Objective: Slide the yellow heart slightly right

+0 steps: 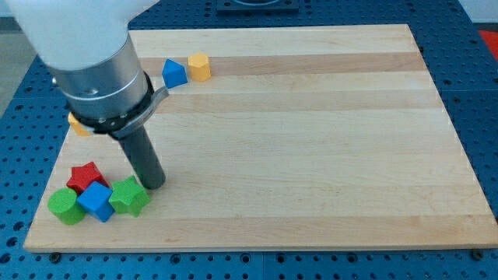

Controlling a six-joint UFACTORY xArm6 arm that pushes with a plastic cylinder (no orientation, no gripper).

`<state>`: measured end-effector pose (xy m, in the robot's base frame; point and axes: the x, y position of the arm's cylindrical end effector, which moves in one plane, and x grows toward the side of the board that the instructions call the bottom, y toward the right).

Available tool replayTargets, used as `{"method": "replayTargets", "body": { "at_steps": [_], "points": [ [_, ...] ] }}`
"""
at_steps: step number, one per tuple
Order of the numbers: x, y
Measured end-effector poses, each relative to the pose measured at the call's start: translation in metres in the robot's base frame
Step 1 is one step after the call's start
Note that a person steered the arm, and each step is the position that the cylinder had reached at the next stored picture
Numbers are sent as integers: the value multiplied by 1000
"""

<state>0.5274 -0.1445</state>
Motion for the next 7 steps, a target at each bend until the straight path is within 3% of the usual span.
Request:
{"method": "replayTargets", "body": {
  "at_steps": [1, 3, 5, 7],
  "points": [
    [-43, 32],
    [-142, 30],
    [-168, -31],
    [-174, -141]
  ]
}}
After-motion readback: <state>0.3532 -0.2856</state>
